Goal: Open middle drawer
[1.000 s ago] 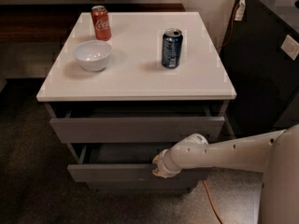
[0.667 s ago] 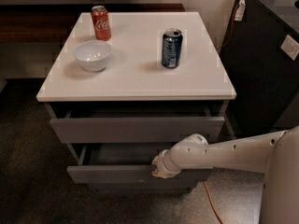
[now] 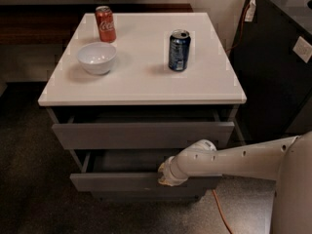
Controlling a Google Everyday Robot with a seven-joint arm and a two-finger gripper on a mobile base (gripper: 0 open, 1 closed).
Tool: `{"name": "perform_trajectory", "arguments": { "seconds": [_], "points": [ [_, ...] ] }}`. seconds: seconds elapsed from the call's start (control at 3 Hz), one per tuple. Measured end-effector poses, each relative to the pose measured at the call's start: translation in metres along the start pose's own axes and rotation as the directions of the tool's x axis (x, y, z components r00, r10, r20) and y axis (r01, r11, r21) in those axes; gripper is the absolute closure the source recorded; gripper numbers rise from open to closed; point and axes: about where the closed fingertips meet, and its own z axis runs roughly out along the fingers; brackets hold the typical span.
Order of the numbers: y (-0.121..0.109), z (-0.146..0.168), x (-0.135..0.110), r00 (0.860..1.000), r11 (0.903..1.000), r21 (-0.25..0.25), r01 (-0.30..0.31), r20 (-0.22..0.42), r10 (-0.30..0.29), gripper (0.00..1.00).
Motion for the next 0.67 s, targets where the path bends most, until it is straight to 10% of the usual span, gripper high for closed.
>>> {"name": "perform_trajectory", "arguments": {
  "seconds": [0.67],
  "points": [
    [0.0001,-0.0001,0.0002,1.000,1.0000,0.000,0.000,0.000,0.000,1.00]
  ]
}}
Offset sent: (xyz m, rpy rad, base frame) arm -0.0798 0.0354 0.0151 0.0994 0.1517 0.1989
